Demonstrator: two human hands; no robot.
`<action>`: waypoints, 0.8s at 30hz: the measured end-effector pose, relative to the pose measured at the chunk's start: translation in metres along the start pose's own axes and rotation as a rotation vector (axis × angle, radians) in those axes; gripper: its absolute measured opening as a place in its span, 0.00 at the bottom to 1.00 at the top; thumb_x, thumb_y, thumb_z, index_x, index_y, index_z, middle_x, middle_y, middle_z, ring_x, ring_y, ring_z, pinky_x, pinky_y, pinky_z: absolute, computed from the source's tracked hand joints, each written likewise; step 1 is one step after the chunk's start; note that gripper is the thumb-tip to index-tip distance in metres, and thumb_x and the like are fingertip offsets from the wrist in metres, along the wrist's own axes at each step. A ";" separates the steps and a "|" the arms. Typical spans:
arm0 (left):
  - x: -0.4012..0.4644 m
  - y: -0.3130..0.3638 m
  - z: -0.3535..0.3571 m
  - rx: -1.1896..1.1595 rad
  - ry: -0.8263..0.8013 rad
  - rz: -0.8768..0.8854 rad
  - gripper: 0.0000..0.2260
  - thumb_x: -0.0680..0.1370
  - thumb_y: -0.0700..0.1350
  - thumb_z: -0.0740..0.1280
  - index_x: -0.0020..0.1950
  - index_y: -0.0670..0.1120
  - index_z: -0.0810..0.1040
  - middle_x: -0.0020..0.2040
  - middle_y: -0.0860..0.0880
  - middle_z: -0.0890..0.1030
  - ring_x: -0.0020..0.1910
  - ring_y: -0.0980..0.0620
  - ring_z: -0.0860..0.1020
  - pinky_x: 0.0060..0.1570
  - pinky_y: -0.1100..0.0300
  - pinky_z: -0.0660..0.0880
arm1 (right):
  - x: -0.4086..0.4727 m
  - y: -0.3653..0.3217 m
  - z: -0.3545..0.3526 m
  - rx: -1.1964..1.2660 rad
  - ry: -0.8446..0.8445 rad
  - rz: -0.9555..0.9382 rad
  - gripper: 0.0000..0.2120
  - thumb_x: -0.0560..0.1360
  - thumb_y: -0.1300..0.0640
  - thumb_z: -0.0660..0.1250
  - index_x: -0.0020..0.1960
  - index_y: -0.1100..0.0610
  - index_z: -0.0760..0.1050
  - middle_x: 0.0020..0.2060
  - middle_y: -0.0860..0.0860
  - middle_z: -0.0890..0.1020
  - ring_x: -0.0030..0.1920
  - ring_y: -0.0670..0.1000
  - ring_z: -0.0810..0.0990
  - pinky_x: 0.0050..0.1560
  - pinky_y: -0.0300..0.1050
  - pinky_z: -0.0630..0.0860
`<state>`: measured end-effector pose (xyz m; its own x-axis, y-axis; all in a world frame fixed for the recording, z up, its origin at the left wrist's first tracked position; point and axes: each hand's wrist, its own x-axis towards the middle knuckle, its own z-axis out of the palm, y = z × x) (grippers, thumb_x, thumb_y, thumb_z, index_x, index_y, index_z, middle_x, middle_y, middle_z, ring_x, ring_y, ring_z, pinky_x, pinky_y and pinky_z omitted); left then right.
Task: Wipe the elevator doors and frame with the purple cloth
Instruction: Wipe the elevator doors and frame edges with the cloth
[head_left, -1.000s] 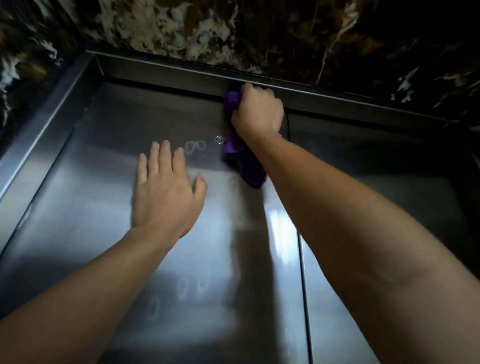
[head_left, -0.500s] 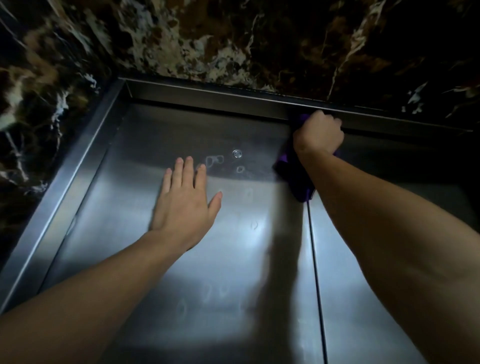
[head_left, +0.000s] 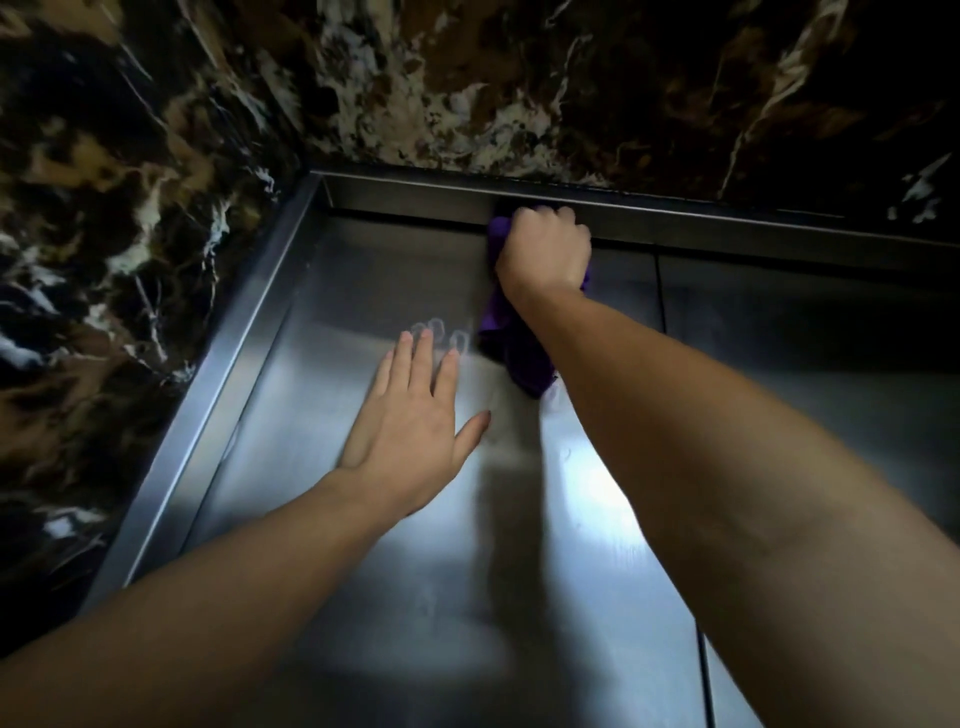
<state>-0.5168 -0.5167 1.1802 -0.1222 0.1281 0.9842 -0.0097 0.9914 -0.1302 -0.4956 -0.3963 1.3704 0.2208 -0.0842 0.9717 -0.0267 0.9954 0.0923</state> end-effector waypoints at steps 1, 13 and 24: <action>-0.001 0.000 -0.002 0.021 -0.020 -0.004 0.39 0.78 0.66 0.37 0.83 0.43 0.48 0.83 0.36 0.48 0.83 0.38 0.47 0.81 0.45 0.49 | -0.002 0.008 -0.001 -0.004 -0.003 -0.009 0.13 0.76 0.59 0.62 0.58 0.57 0.79 0.57 0.56 0.81 0.60 0.61 0.75 0.55 0.54 0.71; -0.014 -0.039 -0.005 -0.004 -0.062 0.104 0.41 0.78 0.67 0.36 0.83 0.41 0.47 0.84 0.42 0.46 0.83 0.44 0.44 0.82 0.49 0.46 | -0.008 0.051 0.006 -0.038 0.099 0.380 0.15 0.79 0.61 0.58 0.60 0.60 0.79 0.58 0.59 0.81 0.61 0.63 0.73 0.55 0.56 0.69; -0.018 -0.050 0.006 0.045 -0.004 0.103 0.40 0.80 0.68 0.43 0.82 0.41 0.51 0.83 0.40 0.50 0.83 0.41 0.48 0.81 0.46 0.49 | -0.002 -0.023 0.020 0.020 0.174 0.149 0.13 0.77 0.61 0.59 0.57 0.60 0.79 0.55 0.60 0.81 0.58 0.63 0.75 0.53 0.56 0.69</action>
<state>-0.5200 -0.5686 1.1681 -0.1284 0.2294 0.9648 -0.0414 0.9708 -0.2363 -0.5154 -0.4204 1.3707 0.3773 0.0745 0.9231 -0.0906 0.9950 -0.0432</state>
